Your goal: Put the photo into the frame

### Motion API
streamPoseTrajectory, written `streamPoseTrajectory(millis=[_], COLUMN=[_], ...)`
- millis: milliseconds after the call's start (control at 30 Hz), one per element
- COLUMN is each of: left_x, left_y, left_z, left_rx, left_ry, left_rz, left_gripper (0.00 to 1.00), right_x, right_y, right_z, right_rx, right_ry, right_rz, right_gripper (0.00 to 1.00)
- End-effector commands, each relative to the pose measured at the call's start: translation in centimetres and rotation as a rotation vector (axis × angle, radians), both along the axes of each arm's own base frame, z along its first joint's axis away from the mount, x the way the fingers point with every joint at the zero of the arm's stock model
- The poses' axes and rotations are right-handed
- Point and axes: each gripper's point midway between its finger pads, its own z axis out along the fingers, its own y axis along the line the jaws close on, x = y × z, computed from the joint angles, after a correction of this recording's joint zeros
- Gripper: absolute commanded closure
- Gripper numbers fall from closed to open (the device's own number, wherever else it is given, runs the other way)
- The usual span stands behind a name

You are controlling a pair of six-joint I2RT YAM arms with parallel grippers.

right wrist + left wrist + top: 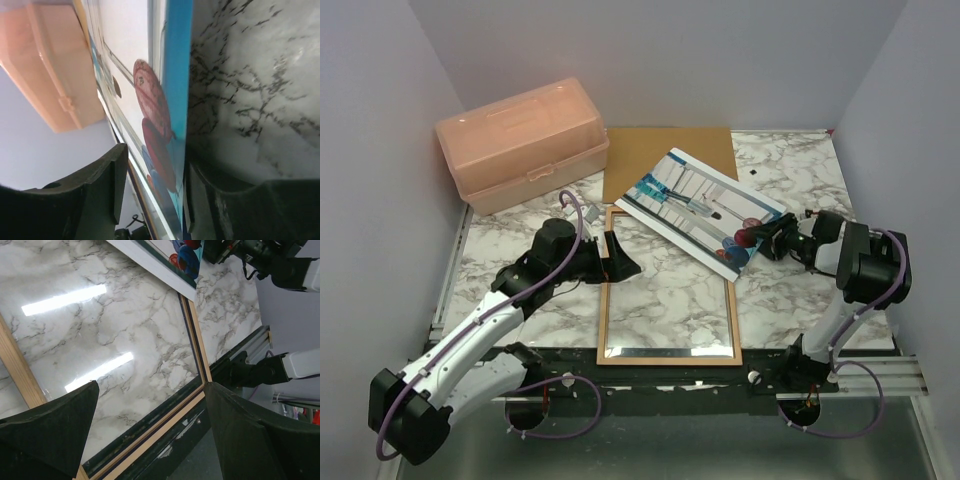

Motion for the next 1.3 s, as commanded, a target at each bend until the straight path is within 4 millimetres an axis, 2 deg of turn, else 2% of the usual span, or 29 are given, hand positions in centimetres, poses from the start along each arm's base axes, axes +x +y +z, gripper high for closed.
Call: streamPoseTrajectory(millis=[0, 167, 267, 333, 433, 533, 567, 767, 867, 967, 1033, 1267], left_x=[-0.3, -0.4, -0.4, -0.5, -0.5, -0.4, -0.4, -0.5, -0.5, -0.4, -0.4, -0.7], left_y=[-0.5, -0.4, -0.4, -0.3, -0.2, -0.2, -0.2, -0.1, -0.1, -0.3, -0.4, -0.1], left_z=[3.3, 3.7, 3.6, 3.6, 3.4, 3.2, 3.2, 3.1, 3.1, 3.0, 3.0, 2.9], left_rx=[-0.070, -0.075, -0.074, -0.074, -0.070, -0.067, -0.068, -0.067, -0.067, -0.074, -0.083, -0.072], left_ry=[-0.061, -0.078, -0.078, -0.078, -0.076, -0.071, -0.071, -0.067, -0.069, -0.064, -0.058, -0.056], left_rz=[-0.039, -0.040, -0.040, -0.039, -0.033, -0.027, -0.026, -0.028, -0.024, -0.026, -0.031, -0.025], left_gripper=[0.10, 0.10, 0.11, 0.10, 0.11, 0.11, 0.11, 0.11, 0.11, 0.11, 0.11, 0.11], right_x=[0.4, 1.2, 2.0, 2.7, 3.1, 2.9, 2.5, 1.2, 1.0, 1.3, 1.6, 3.0], right_y=[-0.5, -0.6, -1.3, -2.3, -4.0, -5.9, -6.2, -4.4, -3.6, -2.4, -1.2, 3.0], right_z=[-2.0, 1.4, 5.3, 8.8, 16.1, 23.5, 25.4, 33.0, 35.5, 36.7, 36.5, 33.6], right_rx=[0.009, -0.013, -0.096, -0.186, -0.366, -0.550, -0.588, -0.640, -0.687, -0.714, -0.732, -0.805], right_ry=[0.010, -0.069, -0.136, -0.187, -0.298, -0.399, -0.416, -0.566, -0.595, -0.599, -0.585, -0.517], right_rz=[-0.044, -0.021, -0.016, -0.029, -0.062, -0.116, -0.133, -0.130, -0.088, -0.032, 0.015, 0.169], right_gripper=[0.56, 0.86, 0.98, 0.99, 0.99, 0.99, 0.99, 0.99, 0.99, 0.99, 0.99, 0.99])
